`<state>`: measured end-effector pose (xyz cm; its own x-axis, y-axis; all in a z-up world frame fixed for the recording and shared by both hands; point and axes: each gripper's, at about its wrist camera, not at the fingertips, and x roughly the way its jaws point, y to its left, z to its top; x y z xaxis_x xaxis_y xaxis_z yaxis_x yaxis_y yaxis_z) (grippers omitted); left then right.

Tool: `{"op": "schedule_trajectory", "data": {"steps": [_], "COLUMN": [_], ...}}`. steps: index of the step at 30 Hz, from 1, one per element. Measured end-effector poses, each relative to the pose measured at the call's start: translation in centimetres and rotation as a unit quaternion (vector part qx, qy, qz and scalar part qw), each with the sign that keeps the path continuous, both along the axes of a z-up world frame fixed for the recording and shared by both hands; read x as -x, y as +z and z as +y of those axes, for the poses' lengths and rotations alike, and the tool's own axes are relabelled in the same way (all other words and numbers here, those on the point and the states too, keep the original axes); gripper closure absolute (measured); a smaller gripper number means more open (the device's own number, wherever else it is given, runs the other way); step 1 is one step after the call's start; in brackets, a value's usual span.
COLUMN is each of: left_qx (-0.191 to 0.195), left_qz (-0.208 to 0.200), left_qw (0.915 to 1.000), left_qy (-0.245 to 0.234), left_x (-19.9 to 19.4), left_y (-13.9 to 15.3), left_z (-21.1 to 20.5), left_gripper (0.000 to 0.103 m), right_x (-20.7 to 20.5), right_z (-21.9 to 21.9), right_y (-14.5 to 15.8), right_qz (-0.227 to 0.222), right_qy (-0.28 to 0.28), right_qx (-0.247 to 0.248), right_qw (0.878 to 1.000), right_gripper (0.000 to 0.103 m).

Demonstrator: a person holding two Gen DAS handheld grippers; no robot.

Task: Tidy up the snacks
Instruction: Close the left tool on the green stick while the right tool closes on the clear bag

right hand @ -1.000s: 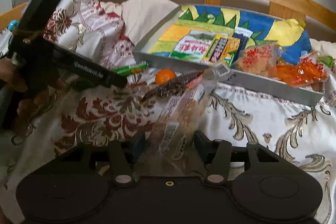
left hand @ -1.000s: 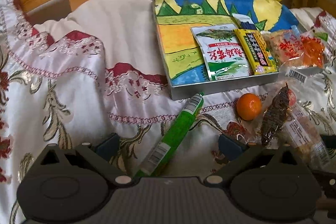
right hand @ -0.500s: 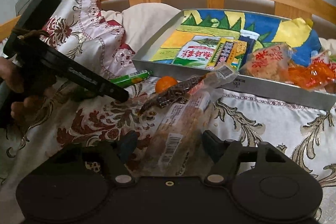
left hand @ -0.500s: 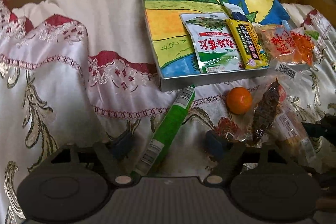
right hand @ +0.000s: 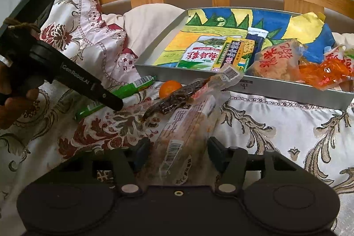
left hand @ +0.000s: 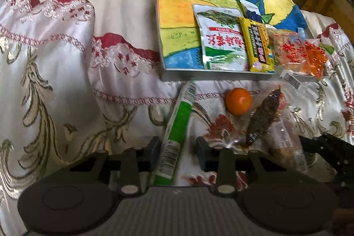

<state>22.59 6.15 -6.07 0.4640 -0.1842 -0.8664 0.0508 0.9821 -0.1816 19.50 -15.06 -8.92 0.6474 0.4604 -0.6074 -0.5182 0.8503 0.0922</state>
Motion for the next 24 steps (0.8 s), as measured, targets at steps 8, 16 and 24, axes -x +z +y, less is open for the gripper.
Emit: {"op": "schedule_trajectory", "data": {"steps": [8, 16, 24], "left_qx": [0.001, -0.007, 0.031], "left_qz": [0.004, -0.010, 0.000], "left_qw": [1.0000, 0.9998, 0.9985], "left_qy": [-0.001, 0.013, 0.045], "left_x": [-0.5, -0.2, 1.4], "left_y": [-0.5, -0.8, -0.4], "left_z": [-0.4, -1.1, -1.2], "left_gripper": [0.060, 0.063, 0.084], "right_x": [0.0, -1.0, -1.0], "right_z": [0.0, 0.0, -0.1], "right_y": [0.0, -0.2, -0.1], "right_qz": [0.002, 0.012, 0.014], "right_qy": [-0.001, 0.006, 0.007], "right_qx": [-0.003, -0.007, -0.010], "right_qw": [1.000, 1.000, 1.000], "right_gripper": [0.043, 0.036, 0.045]}}
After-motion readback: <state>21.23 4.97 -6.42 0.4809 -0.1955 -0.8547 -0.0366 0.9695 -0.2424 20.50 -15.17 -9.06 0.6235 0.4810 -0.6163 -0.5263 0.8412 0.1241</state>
